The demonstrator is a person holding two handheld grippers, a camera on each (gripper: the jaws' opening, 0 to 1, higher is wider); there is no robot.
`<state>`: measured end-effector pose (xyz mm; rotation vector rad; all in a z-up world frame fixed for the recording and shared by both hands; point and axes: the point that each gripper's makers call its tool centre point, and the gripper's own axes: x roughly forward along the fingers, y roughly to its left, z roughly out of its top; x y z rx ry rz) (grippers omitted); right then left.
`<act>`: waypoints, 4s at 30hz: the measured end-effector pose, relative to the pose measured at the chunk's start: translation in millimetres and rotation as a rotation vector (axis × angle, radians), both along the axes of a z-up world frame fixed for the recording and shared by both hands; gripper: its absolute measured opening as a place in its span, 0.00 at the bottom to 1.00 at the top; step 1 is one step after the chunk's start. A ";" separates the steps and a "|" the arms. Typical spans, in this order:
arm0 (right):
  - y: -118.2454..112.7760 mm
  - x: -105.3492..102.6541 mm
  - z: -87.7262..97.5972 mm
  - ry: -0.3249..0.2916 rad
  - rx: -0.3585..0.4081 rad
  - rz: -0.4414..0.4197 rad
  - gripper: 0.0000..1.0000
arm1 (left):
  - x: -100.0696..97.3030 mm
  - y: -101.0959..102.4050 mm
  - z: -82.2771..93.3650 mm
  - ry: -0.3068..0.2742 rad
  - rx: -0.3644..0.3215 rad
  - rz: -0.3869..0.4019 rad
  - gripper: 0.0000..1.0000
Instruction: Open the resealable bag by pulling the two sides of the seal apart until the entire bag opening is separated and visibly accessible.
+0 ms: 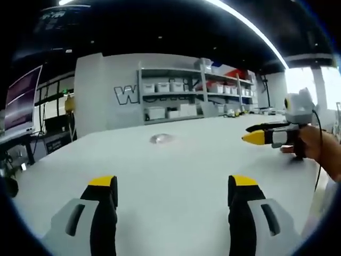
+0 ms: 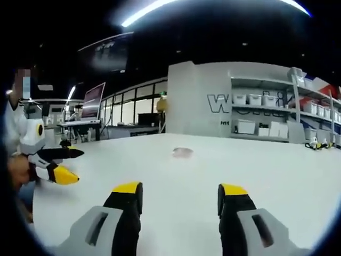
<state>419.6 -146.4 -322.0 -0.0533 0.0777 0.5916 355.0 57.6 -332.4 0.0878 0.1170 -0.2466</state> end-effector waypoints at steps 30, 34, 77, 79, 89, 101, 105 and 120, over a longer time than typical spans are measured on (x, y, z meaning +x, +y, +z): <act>7.7 31.7 13.1 -0.046 0.006 0.051 0.45 | -1.0 -2.3 -2.9 0.005 0.004 -0.012 0.82; 9.5 44.0 14.1 -0.038 0.016 0.058 0.42 | -1.0 -2.4 -2.8 0.003 0.004 -0.013 0.82; 37.6 67.6 -12.8 0.032 -0.116 0.125 0.35 | -2.6 -2.5 -3.3 0.003 -0.004 -0.017 0.82; 38.0 67.4 -13.5 0.032 -0.122 0.126 0.35 | -2.6 -2.7 -3.2 0.003 -0.003 -0.018 0.82; 37.3 75.7 -15.9 0.041 -0.131 0.124 0.34 | -2.0 -1.9 -2.7 0.002 -0.008 -0.019 0.82; 43.0 85.0 -18.7 0.036 -0.161 0.138 0.31 | -2.2 -2.6 -3.6 0.004 -0.005 -0.020 0.81; 44.6 88.4 -19.4 0.039 -0.166 0.139 0.31 | -1.6 -3.4 -3.9 0.005 0.001 -0.022 0.81; 47.3 92.1 -22.2 0.050 -0.160 0.141 0.31 | -2.6 -4.4 -4.7 0.007 0.004 -0.027 0.81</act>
